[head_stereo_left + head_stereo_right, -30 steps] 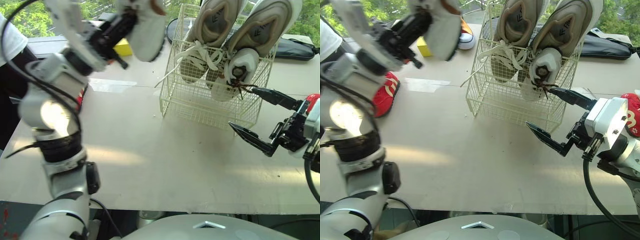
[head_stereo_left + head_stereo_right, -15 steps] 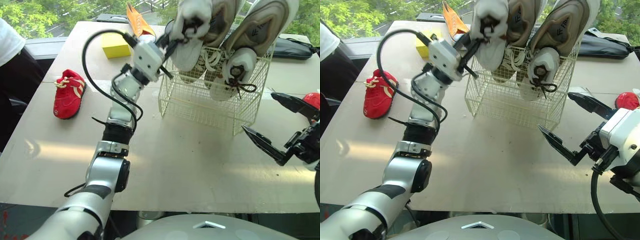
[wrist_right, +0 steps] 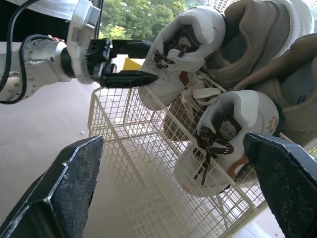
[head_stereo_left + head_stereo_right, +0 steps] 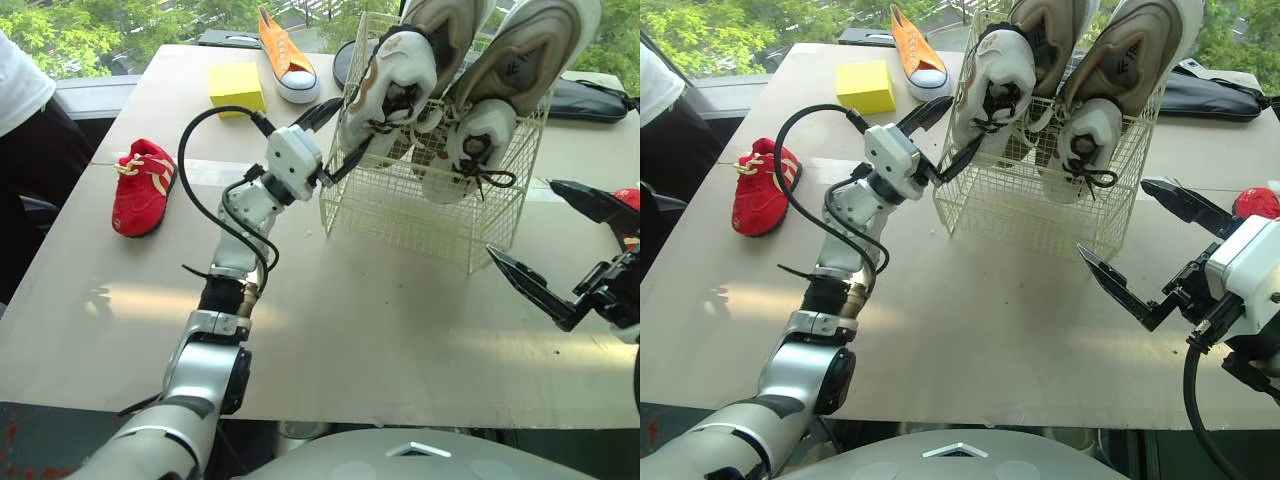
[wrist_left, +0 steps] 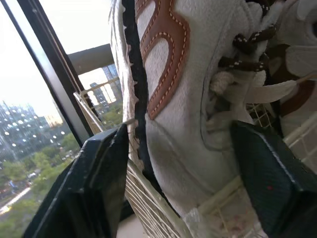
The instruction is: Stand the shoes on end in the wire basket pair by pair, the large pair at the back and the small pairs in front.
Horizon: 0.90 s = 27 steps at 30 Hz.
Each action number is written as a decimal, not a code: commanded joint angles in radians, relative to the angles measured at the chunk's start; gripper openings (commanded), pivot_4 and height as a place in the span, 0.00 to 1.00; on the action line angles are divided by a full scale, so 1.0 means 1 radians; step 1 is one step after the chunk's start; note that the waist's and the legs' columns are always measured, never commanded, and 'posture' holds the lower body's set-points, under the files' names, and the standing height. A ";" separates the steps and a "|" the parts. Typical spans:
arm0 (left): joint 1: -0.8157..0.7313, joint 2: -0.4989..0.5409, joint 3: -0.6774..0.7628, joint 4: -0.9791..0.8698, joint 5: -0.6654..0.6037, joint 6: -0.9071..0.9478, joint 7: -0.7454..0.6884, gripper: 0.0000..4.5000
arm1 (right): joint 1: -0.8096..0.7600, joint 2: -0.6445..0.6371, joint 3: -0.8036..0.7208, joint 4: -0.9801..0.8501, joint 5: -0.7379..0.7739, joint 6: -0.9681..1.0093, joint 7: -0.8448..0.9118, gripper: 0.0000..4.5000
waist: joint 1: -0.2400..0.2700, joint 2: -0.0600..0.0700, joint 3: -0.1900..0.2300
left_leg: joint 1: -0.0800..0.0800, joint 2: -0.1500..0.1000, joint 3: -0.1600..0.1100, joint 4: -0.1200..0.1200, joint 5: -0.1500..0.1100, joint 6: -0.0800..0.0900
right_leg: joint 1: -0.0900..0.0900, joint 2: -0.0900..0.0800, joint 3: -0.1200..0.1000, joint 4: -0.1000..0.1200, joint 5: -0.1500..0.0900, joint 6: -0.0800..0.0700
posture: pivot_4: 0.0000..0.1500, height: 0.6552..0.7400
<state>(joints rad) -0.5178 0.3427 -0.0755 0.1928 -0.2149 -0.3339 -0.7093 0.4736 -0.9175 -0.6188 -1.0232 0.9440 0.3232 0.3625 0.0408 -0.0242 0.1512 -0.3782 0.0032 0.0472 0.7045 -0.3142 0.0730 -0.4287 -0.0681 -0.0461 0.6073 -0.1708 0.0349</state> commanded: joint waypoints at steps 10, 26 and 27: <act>0.157 0.269 0.086 -0.515 -0.502 0.702 -0.202 0.90 | -0.151 -0.025 -0.042 0.168 0.251 0.163 0.011 1.00 | -0.001 0.001 0.001 | 0.000 0.001 0.000 0.000 0.000 0.000 | 0.000 0.004 0.000 0.000 -0.001 0.001 | 1.00 1.00; -0.278 0.224 -0.057 -0.508 -0.724 1.242 -0.187 0.95 | 0.008 0.072 -0.306 0.389 -0.113 0.553 -0.330 1.00 | -0.021 0.002 0.001 | 0.000 0.000 0.003 0.000 0.000 0.001 | -0.002 0.014 0.012 0.001 -0.004 0.006 | 1.00 1.00; -0.297 0.213 -0.066 -0.505 -0.714 1.251 -0.187 0.95 | -0.033 0.056 -0.289 0.431 -0.116 0.601 -0.354 1.00 | -0.026 0.002 0.001 | 0.001 0.000 0.003 0.000 0.000 0.001 | -0.002 0.015 0.013 0.001 -0.004 0.006 | 1.00 1.00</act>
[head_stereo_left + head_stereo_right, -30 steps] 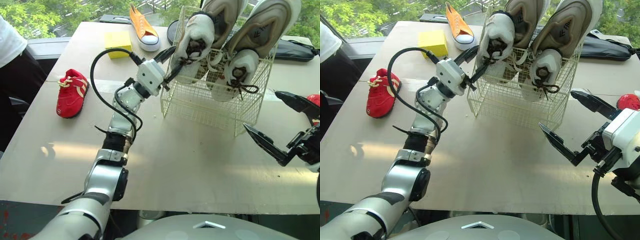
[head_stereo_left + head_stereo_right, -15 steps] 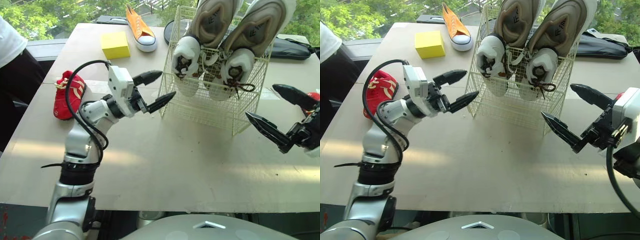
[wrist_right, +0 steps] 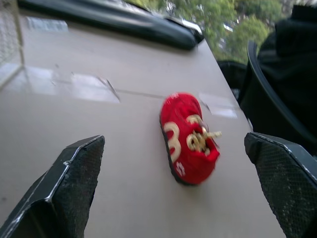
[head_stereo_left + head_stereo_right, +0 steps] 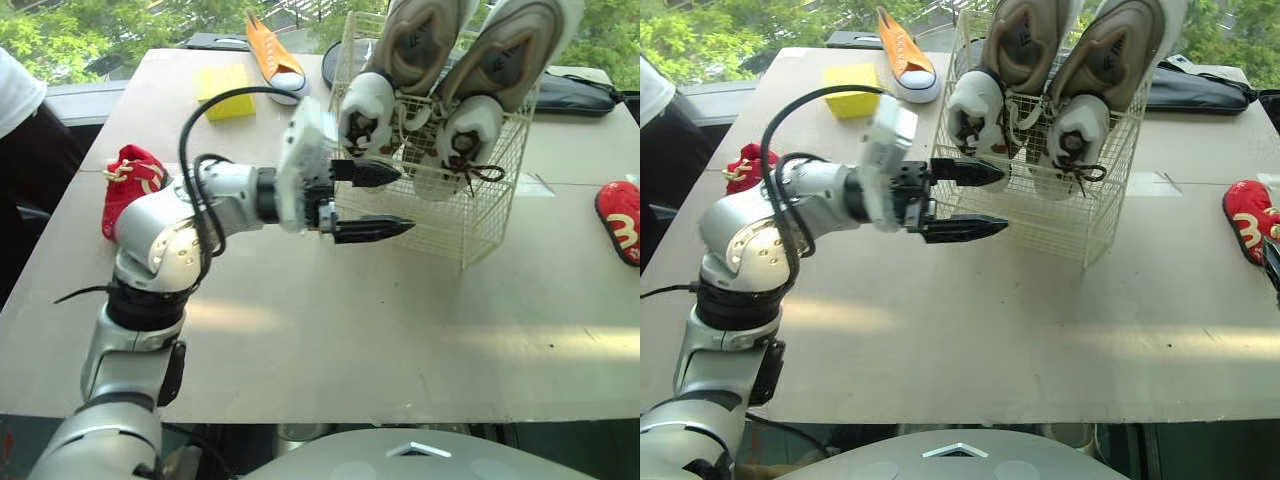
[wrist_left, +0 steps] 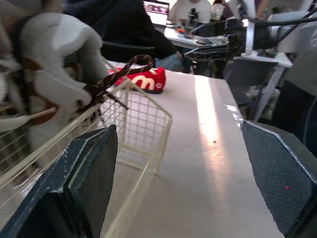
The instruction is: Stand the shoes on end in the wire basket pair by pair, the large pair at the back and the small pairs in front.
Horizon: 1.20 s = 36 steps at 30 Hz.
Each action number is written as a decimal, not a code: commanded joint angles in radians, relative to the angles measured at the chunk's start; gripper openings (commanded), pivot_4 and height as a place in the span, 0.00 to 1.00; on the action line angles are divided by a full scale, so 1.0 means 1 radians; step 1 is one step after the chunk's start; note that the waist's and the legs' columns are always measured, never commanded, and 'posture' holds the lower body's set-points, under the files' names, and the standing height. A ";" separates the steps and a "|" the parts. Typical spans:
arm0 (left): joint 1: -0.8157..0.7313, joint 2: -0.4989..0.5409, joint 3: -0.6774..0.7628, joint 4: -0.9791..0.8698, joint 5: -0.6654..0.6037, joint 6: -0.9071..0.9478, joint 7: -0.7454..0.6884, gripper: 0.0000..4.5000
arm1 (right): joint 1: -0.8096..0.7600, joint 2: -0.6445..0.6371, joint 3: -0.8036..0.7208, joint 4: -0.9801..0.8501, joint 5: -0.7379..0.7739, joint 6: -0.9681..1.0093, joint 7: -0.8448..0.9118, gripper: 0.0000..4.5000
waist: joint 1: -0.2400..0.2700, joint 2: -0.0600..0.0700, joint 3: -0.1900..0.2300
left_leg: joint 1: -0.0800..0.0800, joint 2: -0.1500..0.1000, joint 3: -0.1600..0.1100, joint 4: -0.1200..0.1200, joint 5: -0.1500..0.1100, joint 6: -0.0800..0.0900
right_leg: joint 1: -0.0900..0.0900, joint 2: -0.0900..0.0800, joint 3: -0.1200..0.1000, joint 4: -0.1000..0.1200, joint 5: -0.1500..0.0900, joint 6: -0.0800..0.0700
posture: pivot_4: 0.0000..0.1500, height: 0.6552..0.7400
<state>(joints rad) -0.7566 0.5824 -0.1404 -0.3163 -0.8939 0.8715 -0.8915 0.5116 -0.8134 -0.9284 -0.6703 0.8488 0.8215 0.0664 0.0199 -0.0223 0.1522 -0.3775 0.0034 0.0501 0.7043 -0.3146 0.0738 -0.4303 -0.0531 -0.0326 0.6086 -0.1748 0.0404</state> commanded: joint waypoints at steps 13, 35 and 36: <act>-0.117 -0.113 -0.013 -0.030 -0.019 0.103 0.045 0.95 | -0.522 -0.183 0.315 0.542 -0.121 0.244 0.106 1.00 | -0.005 0.005 -0.001 | -0.002 -0.001 -0.001 -0.001 0.000 0.000 | -0.002 0.005 0.008 -0.001 0.002 -0.004 | 1.00 1.00; -0.053 -0.135 0.033 -0.091 -0.025 0.123 0.142 1.00 | -0.740 0.041 0.305 0.297 -0.345 0.528 -0.060 0.52 | -0.007 0.007 -0.001 | -0.002 -0.001 0.000 -0.001 0.002 -0.004 | -0.002 0.006 0.012 -0.001 0.001 -0.002 | 1.00 1.00; -0.053 -0.138 0.033 -0.092 -0.026 0.122 0.145 1.00 | -0.748 0.046 0.309 0.286 -0.357 0.531 -0.064 0.58 | -0.007 0.007 -0.001 | -0.001 -0.001 0.000 -0.001 0.002 -0.004 | -0.002 0.006 0.012 -0.001 0.001 -0.002 | 1.00 1.00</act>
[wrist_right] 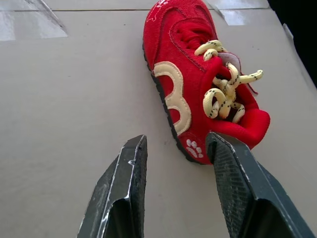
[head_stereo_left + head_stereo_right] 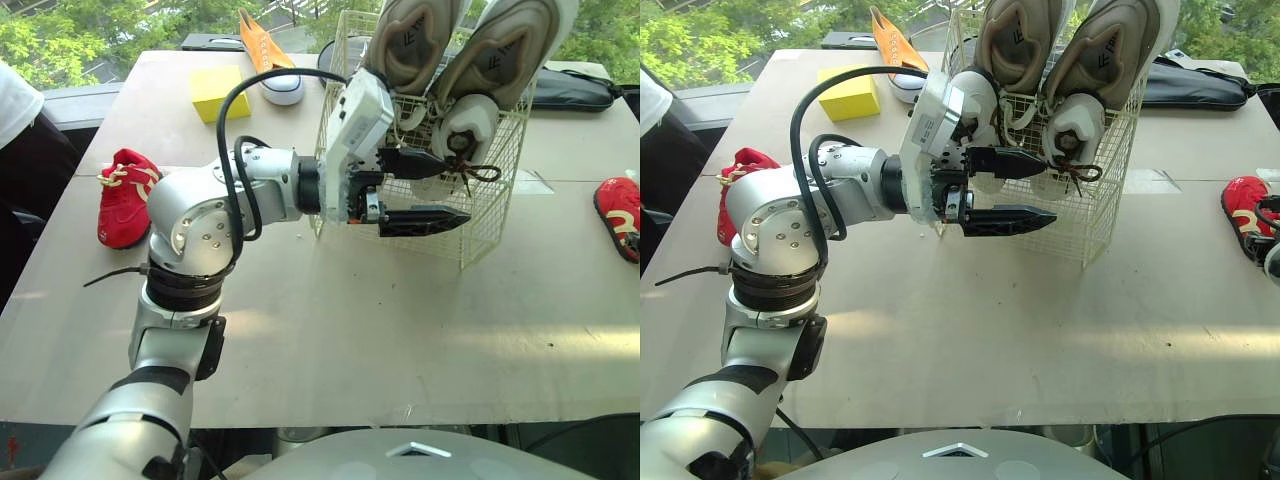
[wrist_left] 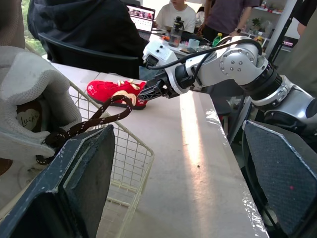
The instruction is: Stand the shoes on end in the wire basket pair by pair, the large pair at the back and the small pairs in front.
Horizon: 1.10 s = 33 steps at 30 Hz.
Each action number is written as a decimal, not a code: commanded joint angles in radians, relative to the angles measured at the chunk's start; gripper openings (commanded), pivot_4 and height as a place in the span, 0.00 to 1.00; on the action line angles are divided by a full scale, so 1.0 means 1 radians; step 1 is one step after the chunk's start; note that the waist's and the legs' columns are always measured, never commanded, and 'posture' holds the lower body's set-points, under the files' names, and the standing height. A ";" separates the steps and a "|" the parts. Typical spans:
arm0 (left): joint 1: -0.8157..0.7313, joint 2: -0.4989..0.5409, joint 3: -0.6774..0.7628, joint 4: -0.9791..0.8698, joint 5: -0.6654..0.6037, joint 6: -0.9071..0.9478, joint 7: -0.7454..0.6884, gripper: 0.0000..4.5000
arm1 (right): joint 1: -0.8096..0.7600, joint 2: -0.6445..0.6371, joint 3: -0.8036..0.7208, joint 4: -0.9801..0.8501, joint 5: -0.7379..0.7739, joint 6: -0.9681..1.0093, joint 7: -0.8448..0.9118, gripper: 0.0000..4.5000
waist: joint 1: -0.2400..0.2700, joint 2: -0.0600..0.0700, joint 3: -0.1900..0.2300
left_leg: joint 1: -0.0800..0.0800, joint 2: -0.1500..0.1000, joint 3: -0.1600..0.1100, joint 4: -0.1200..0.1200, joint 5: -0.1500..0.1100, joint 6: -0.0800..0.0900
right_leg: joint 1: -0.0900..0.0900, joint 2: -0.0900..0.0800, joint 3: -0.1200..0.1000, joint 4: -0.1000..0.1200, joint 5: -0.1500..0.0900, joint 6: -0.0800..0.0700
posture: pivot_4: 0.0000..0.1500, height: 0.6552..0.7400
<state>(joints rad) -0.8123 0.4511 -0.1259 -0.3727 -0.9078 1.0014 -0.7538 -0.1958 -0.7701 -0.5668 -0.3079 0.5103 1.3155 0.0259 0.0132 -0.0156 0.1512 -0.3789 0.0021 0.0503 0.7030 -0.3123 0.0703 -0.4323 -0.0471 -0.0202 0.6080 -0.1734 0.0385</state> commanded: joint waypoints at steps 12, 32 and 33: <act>0.007 -0.026 0.013 -0.040 -0.013 -0.009 0.020 1.00 | -0.127 -0.060 0.076 0.158 -0.201 -0.043 -0.016 0.99 | 0.000 0.000 0.000 | 0.000 -0.001 0.000 0.000 0.000 0.000 | 0.000 0.000 0.001 0.000 0.000 0.000 | 1.00 1.00; 0.022 -0.035 0.015 -0.063 -0.019 -0.002 0.035 1.00 | -0.312 -0.087 0.163 0.544 -0.296 0.026 0.038 0.79 | 0.000 0.001 0.000 | -0.001 0.000 0.000 0.000 0.000 0.000 | 0.000 0.001 0.003 -0.001 0.000 0.000 | 1.00 1.00; 0.024 -0.035 0.016 -0.064 -0.019 -0.001 0.037 1.00 | -0.313 -0.089 0.172 0.546 -0.295 0.030 0.045 0.71 | -0.001 0.001 0.000 | -0.001 0.000 0.000 0.000 0.000 0.000 | 0.000 0.001 0.003 -0.001 0.000 0.000 | 1.00 1.00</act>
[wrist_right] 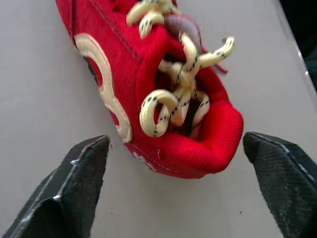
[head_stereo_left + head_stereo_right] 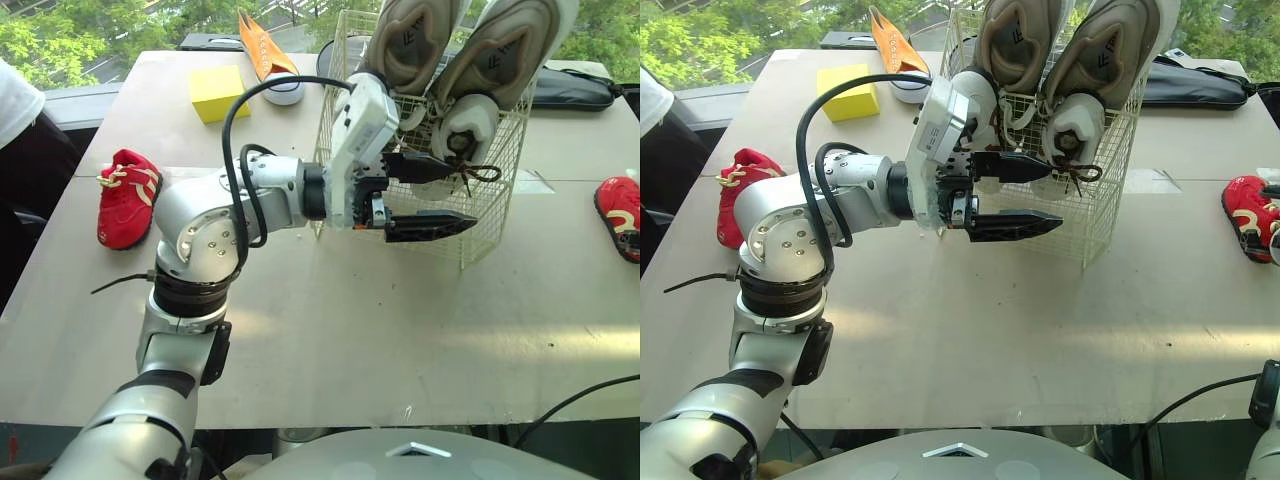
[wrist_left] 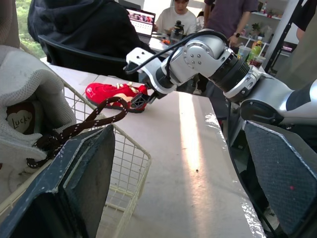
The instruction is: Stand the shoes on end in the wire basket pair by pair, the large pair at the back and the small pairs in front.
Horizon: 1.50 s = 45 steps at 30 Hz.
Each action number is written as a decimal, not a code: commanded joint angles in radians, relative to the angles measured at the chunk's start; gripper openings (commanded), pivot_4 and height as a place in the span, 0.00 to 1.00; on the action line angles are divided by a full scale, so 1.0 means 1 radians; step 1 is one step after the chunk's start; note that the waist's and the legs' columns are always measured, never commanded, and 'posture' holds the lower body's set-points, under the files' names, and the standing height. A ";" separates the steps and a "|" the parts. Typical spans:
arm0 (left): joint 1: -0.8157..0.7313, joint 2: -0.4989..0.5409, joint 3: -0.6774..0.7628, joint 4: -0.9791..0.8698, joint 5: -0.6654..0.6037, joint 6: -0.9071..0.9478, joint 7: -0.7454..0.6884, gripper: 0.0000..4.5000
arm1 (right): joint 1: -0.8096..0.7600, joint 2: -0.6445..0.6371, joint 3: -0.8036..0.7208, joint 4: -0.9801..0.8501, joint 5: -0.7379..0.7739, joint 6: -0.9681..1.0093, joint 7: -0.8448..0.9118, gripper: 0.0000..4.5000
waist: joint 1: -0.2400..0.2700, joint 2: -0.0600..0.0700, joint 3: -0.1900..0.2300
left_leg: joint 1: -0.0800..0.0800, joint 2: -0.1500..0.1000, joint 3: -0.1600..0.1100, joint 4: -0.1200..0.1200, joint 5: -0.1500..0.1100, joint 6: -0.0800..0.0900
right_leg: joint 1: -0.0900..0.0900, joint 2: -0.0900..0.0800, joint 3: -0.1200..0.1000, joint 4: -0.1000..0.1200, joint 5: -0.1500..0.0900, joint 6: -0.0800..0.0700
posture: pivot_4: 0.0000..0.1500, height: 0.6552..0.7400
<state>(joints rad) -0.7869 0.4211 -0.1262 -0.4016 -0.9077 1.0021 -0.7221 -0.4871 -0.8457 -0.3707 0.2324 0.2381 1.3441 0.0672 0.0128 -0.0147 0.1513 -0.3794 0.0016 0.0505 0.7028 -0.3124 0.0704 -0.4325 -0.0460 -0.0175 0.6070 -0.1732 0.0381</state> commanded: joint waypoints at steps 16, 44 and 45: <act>0.002 0.002 0.013 -0.024 0.005 -0.029 -0.013 1.00 | 0.002 -0.016 0.004 -0.032 -0.061 -0.051 0.047 0.01 | -0.002 0.000 0.000 | 0.000 0.000 0.000 0.000 0.000 0.000 | 0.000 0.000 0.000 0.000 0.000 0.000 | 1.00 1.00; 0.007 0.009 0.017 0.003 0.023 -0.066 -0.060 1.00 | 0.139 0.043 -0.180 -0.457 -0.005 0.051 0.158 0.50 | -0.001 0.000 0.000 | 0.000 0.000 0.000 0.000 0.000 0.000 | 0.000 0.000 0.000 0.000 0.000 0.001 | 1.00 1.00; 0.006 0.008 0.017 0.004 0.022 -0.066 -0.061 1.00 | 0.132 0.041 -0.174 -0.441 -0.007 0.043 0.160 0.59 | -0.001 0.000 0.000 | 0.000 0.000 0.000 0.000 0.000 0.000 | 0.000 0.000 0.000 0.000 0.000 0.000 | 1.00 1.00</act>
<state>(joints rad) -0.7749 0.4305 -0.1257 -0.3804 -0.8840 0.9539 -0.7780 -0.3344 -0.7887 -0.5187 -0.2092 0.2354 1.4101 0.2244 0.0123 -0.0144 0.1513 -0.3791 0.0018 0.0504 0.7028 -0.3124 0.0704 -0.4325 -0.0457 -0.0174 0.6073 -0.1734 0.0385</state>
